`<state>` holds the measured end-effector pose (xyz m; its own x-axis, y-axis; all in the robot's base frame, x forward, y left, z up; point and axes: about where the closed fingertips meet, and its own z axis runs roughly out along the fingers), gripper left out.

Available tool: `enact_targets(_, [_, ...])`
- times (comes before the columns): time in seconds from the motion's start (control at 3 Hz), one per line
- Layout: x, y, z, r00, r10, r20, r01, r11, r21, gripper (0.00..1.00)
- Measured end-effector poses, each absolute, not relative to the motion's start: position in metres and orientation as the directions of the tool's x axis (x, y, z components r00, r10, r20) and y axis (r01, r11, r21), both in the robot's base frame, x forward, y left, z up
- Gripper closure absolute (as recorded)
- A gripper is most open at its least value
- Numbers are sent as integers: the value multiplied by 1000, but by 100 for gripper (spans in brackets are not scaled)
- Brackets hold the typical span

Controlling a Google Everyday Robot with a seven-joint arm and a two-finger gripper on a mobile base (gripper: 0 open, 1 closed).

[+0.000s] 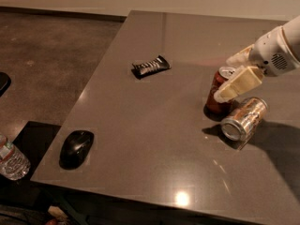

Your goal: Move coke can near orange can

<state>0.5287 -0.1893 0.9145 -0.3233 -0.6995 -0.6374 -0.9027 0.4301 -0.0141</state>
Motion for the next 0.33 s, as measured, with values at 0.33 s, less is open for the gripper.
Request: enact_targets(0.33, [529, -189, 914, -323, -699, -637, -903, 430, -14, 0])
